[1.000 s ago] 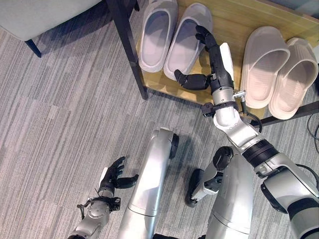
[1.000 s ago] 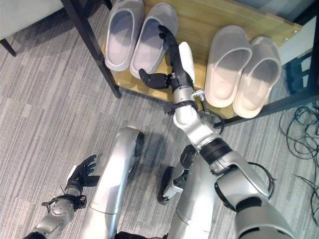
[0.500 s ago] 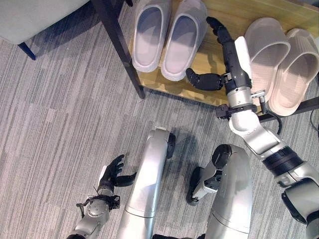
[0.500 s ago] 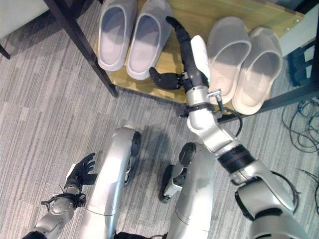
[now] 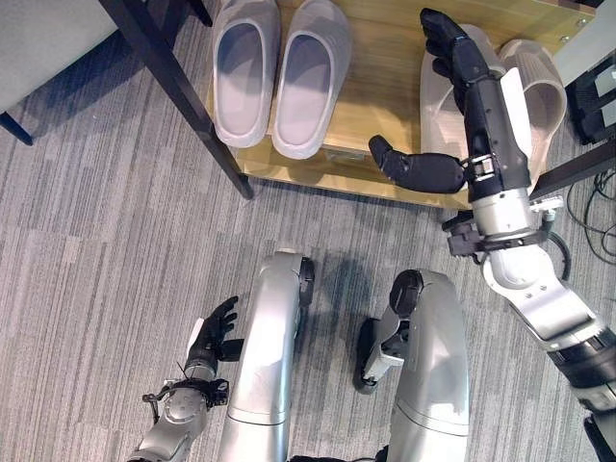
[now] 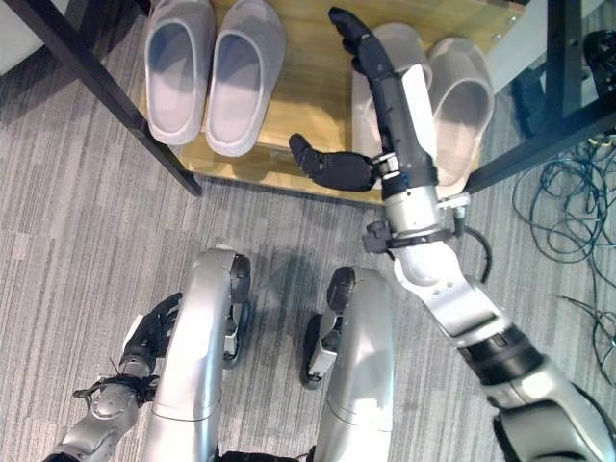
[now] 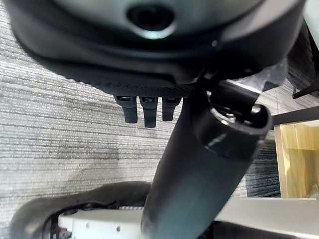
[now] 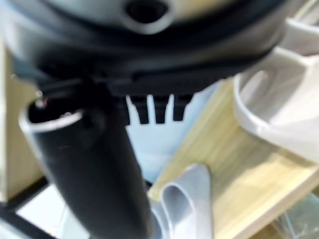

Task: Arrange the slippers neatly on the shoe rack.

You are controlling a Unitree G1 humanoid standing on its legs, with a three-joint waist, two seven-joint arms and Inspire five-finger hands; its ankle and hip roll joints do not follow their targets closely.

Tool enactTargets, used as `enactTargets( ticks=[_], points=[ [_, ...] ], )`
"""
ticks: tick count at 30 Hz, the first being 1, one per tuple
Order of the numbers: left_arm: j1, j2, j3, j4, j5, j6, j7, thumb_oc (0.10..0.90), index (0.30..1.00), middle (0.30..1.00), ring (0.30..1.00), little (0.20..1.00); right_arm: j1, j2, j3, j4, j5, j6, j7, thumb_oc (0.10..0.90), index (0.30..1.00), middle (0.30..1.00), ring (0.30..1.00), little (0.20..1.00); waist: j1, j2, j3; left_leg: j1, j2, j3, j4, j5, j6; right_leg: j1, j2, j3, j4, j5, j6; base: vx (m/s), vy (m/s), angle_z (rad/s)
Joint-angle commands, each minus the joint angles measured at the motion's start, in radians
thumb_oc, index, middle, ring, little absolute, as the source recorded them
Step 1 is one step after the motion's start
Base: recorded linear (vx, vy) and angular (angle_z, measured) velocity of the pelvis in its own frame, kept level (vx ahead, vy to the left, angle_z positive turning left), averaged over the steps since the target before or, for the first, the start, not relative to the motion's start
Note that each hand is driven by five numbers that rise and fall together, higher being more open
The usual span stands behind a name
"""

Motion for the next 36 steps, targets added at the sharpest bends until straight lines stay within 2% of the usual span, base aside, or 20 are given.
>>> enactTargets(
  ticks=[1,5,8,13,16,17,18,20,21,22,23,26,28,29,30,31,32,33,35,36],
  points=[
    [0.092,-0.005,0.004,-0.082,0.023,-0.058,-0.015,0.8,0.9,0.9,0.9,0.9,-0.015,-0.064,-0.152,-0.188,0.039,-0.152,0.008,0.8,0.9,0.9,0.9,0.9,0.025,-0.032,-0.039,0.049,-0.044,0.021,-0.051,-0.108,-0.032,-0.054,-0.025,0.046,-0.022,0.084,-0.069,0.0,0.0,0.0],
    [0.103,0.0,0.015,-0.088,0.025,-0.068,-0.021,0.8,0.9,0.9,0.9,0.9,0.047,-0.085,-0.194,-0.198,0.054,-0.161,0.029,0.8,0.9,0.9,0.9,0.9,0.014,-0.029,-0.039,0.049,-0.041,0.03,-0.051,-0.096,-0.03,-0.054,-0.021,0.054,-0.025,0.09,-0.065,0.0,0.0,0.0],
    [0.129,-0.005,0.041,-0.102,0.023,-0.087,-0.018,0.8,0.9,0.9,0.9,0.9,0.151,-0.094,-0.265,-0.211,0.044,-0.17,0.05,0.8,0.9,0.9,0.9,0.9,-0.006,-0.02,-0.039,0.049,-0.034,0.04,-0.056,-0.078,-0.034,-0.054,-0.021,0.061,-0.034,0.093,-0.057,-0.01,-0.002,-0.04],
    [0.109,-0.006,0.091,-0.14,0.034,-0.116,-0.008,0.8,0.9,0.9,0.9,0.9,0.256,-0.063,-0.348,-0.208,0.009,-0.18,0.051,0.8,0.9,0.9,0.9,0.9,-0.023,-0.024,-0.039,0.049,-0.036,0.056,-0.108,-0.047,-0.035,-0.054,-0.011,0.063,-0.082,0.118,-0.058,0.0,-0.028,-0.02],
    [0.005,-0.029,0.169,-0.163,0.022,-0.153,-0.005,0.8,0.9,0.9,0.9,0.9,0.23,-0.032,-0.418,-0.206,-0.058,-0.196,0.03,0.8,0.9,0.9,0.9,0.9,-0.027,-0.068,-0.039,0.049,-0.033,0.095,-0.333,0.008,-0.038,-0.054,0.019,0.079,-0.272,0.191,-0.061,-0.05,-0.075,-0.03],
    [-0.002,-0.029,0.172,-0.159,0.021,-0.154,-0.006,0.8,0.9,0.9,0.9,0.9,0.222,-0.031,-0.416,-0.204,-0.059,-0.196,0.029,0.8,0.9,0.9,0.9,0.9,-0.029,-0.072,-0.039,0.049,-0.034,0.096,-0.349,0.021,-0.038,-0.054,0.018,0.081,-0.287,0.2,-0.06,-0.14,-0.043,-0.06],
    [-0.04,-0.031,0.187,-0.16,0.024,-0.16,-0.003,0.8,0.9,0.9,0.9,0.9,0.198,-0.022,-0.428,-0.201,-0.059,-0.203,0.025,0.8,0.9,0.9,0.9,0.9,-0.031,-0.085,-0.039,0.049,-0.038,0.098,-0.423,0.047,-0.04,-0.054,0.025,0.083,-0.355,0.227,-0.06,-0.18,-0.023,-0.14],
    [-0.125,-0.037,0.212,-0.149,0.034,-0.169,-0.007,0.8,0.9,0.9,0.9,0.9,0.153,0.007,-0.456,-0.197,-0.066,-0.211,0.028,0.8,0.9,0.9,0.9,0.9,-0.033,-0.076,-0.039,0.049,-0.057,0.073,-0.539,0.113,-0.039,-0.022,0.026,0.056,-0.496,0.268,-0.051,-0.24,0.003,-0.13],
    [-0.194,-0.053,0.223,-0.116,0.03,-0.169,-0.015,0.8,0.9,0.9,0.9,0.9,0.129,0.04,-0.464,-0.19,-0.067,-0.211,0.044,0.8,0.9,0.9,0.9,0.9,-0.039,-0.065,-0.039,0.049,-0.065,0.038,-0.621,0.164,-0.038,-0.005,0.019,0.034,-0.595,0.298,-0.041,-0.18,0.021,0.0],
    [-0.198,-0.053,0.223,-0.113,0.029,-0.17,-0.016,0.8,0.9,0.9,0.9,0.9,0.127,0.039,-0.465,-0.189,-0.067,-0.211,0.045,0.8,0.9,0.9,0.9,0.9,-0.04,-0.062,-0.039,0.049,-0.067,0.035,-0.625,0.168,-0.039,-0.003,0.018,0.03,-0.601,0.301,-0.041,-0.2,0.013,0.02],
    [-0.235,-0.064,0.225,-0.086,0.025,-0.169,-0.028,0.8,0.9,0.9,0.9,0.9,0.137,0.067,-0.462,-0.176,-0.061,-0.206,0.071,0.8,0.9,0.9,0.9,0.9,-0.05,-0.051,-0.039,0.049,-0.062,0.015,-0.691,0.214,-0.035,0.008,0.007,0.009,-0.668,0.326,-0.03,-0.13,0.008,-0.01],
    [-0.228,-0.082,0.212,-0.029,0.029,-0.16,-0.069,0.8,0.9,0.9,0.9,0.9,0.224,0.107,-0.418,-0.127,-0.077,-0.181,0.134,0.8,0.9,0.9,0.9,0.9,-0.069,-0.031,-0.13,0.05,-0.052,-0.009,-0.811,0.28,-0.04,0.026,-0.008,-0.026,-0.809,0.36,-0.024,-0.1,-0.014,0.0],
    [-0.201,-0.09,0.187,0.004,0.024,-0.155,-0.096,0.8,0.9,0.9,0.9,0.9,0.282,0.127,-0.362,-0.071,-0.098,-0.155,0.164,0.8,0.9,0.9,0.9,0.9,-0.074,-0.027,-0.165,0.121,-0.038,-0.017,-0.917,0.317,-0.045,0.1,-0.015,-0.044,-0.931,0.396,-0.018,-0.09,-0.032,0.09],
    [-0.199,-0.09,0.186,0.005,0.024,-0.156,-0.096,0.8,0.9,0.9,0.9,0.9,0.283,0.127,-0.36,-0.07,-0.099,-0.156,0.163,0.8,0.9,0.9,0.9,0.9,-0.074,-0.026,-0.163,0.13,-0.038,-0.019,-0.926,0.321,-0.045,0.111,-0.015,-0.046,-0.941,0.4,-0.018,-0.11,-0.059,0.13],
    [-0.169,-0.096,0.169,0.034,0.021,-0.149,-0.123,0.8,0.9,0.9,0.9,0.9,0.34,0.147,-0.309,-0.024,-0.126,-0.133,0.195,0.8,0.9,0.9,0.9,0.9,-0.074,-0.028,-0.184,0.221,-0.03,-0.028,-1.028,0.35,-0.048,0.197,-0.016,-0.063,-1.048,0.425,-0.013,-0.08,-0.045,0.1],
    [-0.168,-0.096,0.169,0.034,0.021,-0.15,-0.124,0.8,0.9,0.9,0.9,0.9,0.339,0.147,-0.306,-0.023,-0.128,-0.134,0.194,0.8,0.9,0.9,0.9,0.9,-0.075,-0.028,-0.181,0.229,-0.03,-0.029,-1.034,0.352,-0.049,0.205,-0.015,-0.065,-1.055,0.428,-0.013,-0.11,-0.093,0.19],
    [-0.134,-0.102,0.147,0.072,0.024,-0.138,-0.153,0.8,0.9,0.9,0.9,0.9,0.4,0.183,-0.235,0.058,-0.154,-0.112,0.23,0.8,0.9,0.9,0.9,0.9,-0.073,-0.03,-0.205,0.33,-0.025,-0.038,-1.144,0.388,-0.057,0.309,-0.011,-0.08,-1.18,0.459,0.0,-0.07,-0.051,0.18],
    [-0.132,-0.101,0.147,0.072,0.024,-0.139,-0.153,0.8,0.9,0.9,0.9,0.9,0.4,0.184,-0.233,0.06,-0.155,-0.114,0.229,0.8,0.9,0.9,0.9,0.9,-0.074,-0.029,-0.201,0.342,-0.024,-0.04,-1.154,0.392,-0.057,0.321,-0.01,-0.081,-1.191,0.463,0.0,-0.05,-0.107,0.2],
    [-0.094,-0.092,0.119,0.099,0.047,-0.122,-0.183,0.8,0.9,0.9,0.9,0.9,0.453,0.199,-0.145,0.169,-0.231,-0.082,0.251,0.8,0.9,0.9,0.9,0.9,-0.065,-0.036,-0.23,0.495,-0.006,-0.065,-1.316,0.44,-0.056,0.456,-0.008,-0.102,-1.342,0.504,0.014,0.01,-0.081,0.09],
    [-0.092,-0.092,0.12,0.098,0.046,-0.122,-0.183,0.8,0.9,0.9,0.9,0.9,0.451,0.2,-0.141,0.174,-0.232,-0.085,0.249,0.8,0.9,0.9,0.9,0.9,-0.067,-0.035,-0.224,0.507,-0.005,-0.067,-1.325,0.444,-0.056,0.469,-0.007,-0.104,-1.352,0.509,0.014,0.02,-0.062,0.04]
  ],
)
